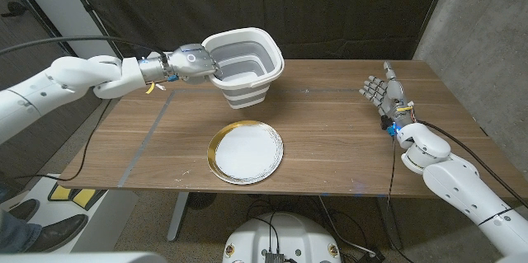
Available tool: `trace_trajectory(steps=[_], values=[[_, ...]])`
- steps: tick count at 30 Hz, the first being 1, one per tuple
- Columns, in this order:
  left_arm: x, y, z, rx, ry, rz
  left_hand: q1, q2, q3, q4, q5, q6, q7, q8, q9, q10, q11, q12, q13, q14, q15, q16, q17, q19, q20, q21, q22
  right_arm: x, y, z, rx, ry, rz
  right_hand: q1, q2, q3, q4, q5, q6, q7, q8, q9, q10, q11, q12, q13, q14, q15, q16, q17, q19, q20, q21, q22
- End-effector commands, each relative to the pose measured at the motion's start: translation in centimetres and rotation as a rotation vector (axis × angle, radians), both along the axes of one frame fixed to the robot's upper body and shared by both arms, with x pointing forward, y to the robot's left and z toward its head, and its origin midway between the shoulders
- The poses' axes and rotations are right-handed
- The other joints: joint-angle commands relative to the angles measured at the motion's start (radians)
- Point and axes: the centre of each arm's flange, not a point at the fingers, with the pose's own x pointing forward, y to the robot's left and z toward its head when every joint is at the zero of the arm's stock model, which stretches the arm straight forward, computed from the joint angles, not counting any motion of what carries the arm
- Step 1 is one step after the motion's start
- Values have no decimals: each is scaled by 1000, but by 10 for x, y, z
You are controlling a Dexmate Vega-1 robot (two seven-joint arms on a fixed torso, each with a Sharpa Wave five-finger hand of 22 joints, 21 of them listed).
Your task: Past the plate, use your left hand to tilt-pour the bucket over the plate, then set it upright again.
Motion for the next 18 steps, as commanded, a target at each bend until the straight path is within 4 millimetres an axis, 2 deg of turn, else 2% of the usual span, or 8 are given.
trace_trajectory(steps=[1, 4, 9, 18], values=[[-9, -7, 6, 73, -60, 41, 0, -4, 8, 1, 4, 9, 0, 1, 1, 9, -2, -6, 7, 9, -21, 1, 2, 3, 3, -3, 3, 0, -4, -6, 18, -29, 7, 6, 10, -3, 4, 6, 6, 2, -2, 2, 11, -2, -2, 2, 5, -1, -3, 2, 9, -17, 0, 5], [-12, -10, 7, 73, -72, 46, 0, -4, 9, 2, 3, 9, 0, 1, 1, 9, 0, -6, 8, 11, -20, 1, 2, 2, 3, -5, 3, 0, -5, -8, 16, -34, 10, 6, 11, -4, 4, 6, 5, 1, -2, 2, 11, -2, -2, 2, 5, 1, -3, 2, 9, -16, -1, 5], [-27, -11, 8, 58, -114, 27, 0, -5, 12, 3, 3, 12, 0, 1, 1, 10, 1, -7, 10, 12, -21, 1, 2, 6, 2, -6, 4, -2, -9, -13, 21, -33, 9, 6, 11, -4, 4, 6, 6, 2, -1, 2, 10, -1, -3, 2, 5, 1, -3, 2, 9, -17, -1, 5], [-35, -12, 0, 114, -186, 38, 0, -8, 15, 3, 3, 15, -4, 1, 0, 14, -1, -8, 12, 15, -20, 1, 2, 6, 1, -9, 4, -3, -11, -11, 14, -44, 23, 5, 11, -5, 3, 6, 6, 2, -2, 2, 11, -1, -3, 3, 5, 1, -3, 2, 10, -17, -1, 5]])
